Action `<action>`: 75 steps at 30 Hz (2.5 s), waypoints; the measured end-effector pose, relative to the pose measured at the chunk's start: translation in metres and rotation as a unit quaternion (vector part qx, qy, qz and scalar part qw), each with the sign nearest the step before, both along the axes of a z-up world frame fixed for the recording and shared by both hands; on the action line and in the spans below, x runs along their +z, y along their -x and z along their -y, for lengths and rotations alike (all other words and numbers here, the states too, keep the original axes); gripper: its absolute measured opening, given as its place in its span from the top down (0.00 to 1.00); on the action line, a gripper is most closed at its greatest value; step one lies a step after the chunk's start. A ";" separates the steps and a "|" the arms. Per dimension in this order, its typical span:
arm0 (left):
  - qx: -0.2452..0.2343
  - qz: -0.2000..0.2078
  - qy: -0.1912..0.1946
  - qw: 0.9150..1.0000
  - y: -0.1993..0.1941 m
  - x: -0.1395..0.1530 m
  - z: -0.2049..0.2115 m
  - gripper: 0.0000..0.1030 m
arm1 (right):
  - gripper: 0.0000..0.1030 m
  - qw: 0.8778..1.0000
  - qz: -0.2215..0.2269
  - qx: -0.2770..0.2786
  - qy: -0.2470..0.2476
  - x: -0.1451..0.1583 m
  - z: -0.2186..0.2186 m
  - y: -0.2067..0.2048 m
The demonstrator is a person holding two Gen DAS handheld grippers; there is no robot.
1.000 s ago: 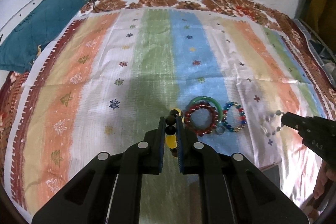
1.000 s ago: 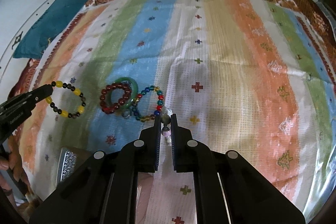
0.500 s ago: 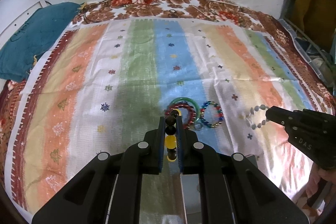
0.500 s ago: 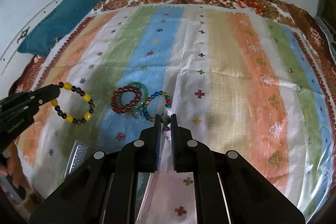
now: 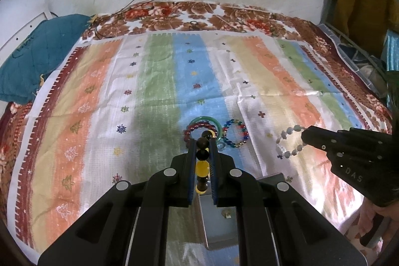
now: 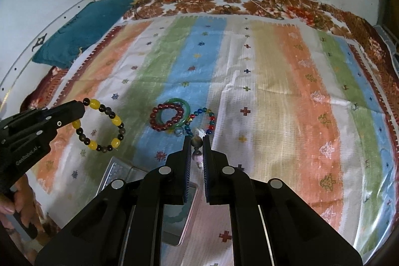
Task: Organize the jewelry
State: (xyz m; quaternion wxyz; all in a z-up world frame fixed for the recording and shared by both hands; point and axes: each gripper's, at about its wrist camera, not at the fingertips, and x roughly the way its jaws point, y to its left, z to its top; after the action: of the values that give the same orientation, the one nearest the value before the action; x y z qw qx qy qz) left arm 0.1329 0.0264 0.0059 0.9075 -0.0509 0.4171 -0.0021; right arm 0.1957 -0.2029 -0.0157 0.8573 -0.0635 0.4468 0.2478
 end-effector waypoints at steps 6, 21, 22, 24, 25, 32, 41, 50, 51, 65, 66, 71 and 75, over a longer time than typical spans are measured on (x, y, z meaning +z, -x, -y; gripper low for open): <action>-0.009 0.000 -0.006 1.000 0.010 0.004 0.009 0.91 | 0.90 1.000 0.002 0.011 -0.020 0.010 -0.001 0.015; -0.030 0.005 0.012 0.999 0.044 0.009 0.019 0.91 | 0.90 0.999 -0.004 0.037 -0.029 0.010 -0.002 0.050; -0.030 0.004 0.014 0.999 0.046 0.008 0.019 0.91 | 0.90 0.999 -0.005 0.037 -0.031 0.010 -0.001 0.052; -0.029 0.003 0.017 0.999 0.049 0.008 0.020 0.91 | 0.90 0.999 -0.009 0.039 -0.033 0.008 0.000 0.056; -0.028 0.003 0.019 0.999 0.051 0.008 0.020 0.91 | 0.90 0.999 -0.011 0.039 -0.034 0.008 0.000 0.057; -0.033 0.000 0.030 0.999 0.065 0.007 0.026 0.91 | 0.90 0.998 -0.016 0.045 -0.047 0.006 0.002 0.067; -0.017 -0.014 0.045 0.999 0.061 0.001 0.017 0.65 | 0.51 0.999 -0.009 0.031 -0.043 0.004 0.011 0.066; 0.009 -0.030 0.041 0.999 0.052 -0.012 0.002 0.54 | 0.47 0.999 -0.026 0.008 -0.038 -0.005 0.021 0.047; 0.010 -0.031 0.040 0.999 0.050 -0.013 0.001 0.53 | 0.46 0.999 -0.027 0.006 -0.039 -0.005 0.023 0.045; 0.010 -0.052 0.027 0.998 0.020 -0.029 -0.002 0.38 | 0.28 0.998 -0.047 -0.022 -0.038 -0.016 0.031 0.012; 0.012 -0.054 0.028 0.998 0.018 -0.031 -0.003 0.38 | 0.28 0.998 -0.049 -0.024 -0.037 -0.017 0.031 0.009; 0.022 -0.063 0.029 0.997 0.009 -0.038 -0.009 0.35 | 0.27 0.998 -0.047 -0.025 -0.028 -0.020 0.025 0.001; 0.029 -0.066 0.011 0.997 0.002 -0.042 -0.011 0.34 | 0.24 0.999 -0.044 -0.022 -0.019 -0.023 0.018 -0.003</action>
State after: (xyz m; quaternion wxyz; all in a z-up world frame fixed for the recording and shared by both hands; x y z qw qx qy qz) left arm 0.1312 0.0374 -0.0365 0.8769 -0.0733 0.4746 0.0227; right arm 0.1992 -0.2211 -0.0384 0.8429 -0.0268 0.4807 0.2402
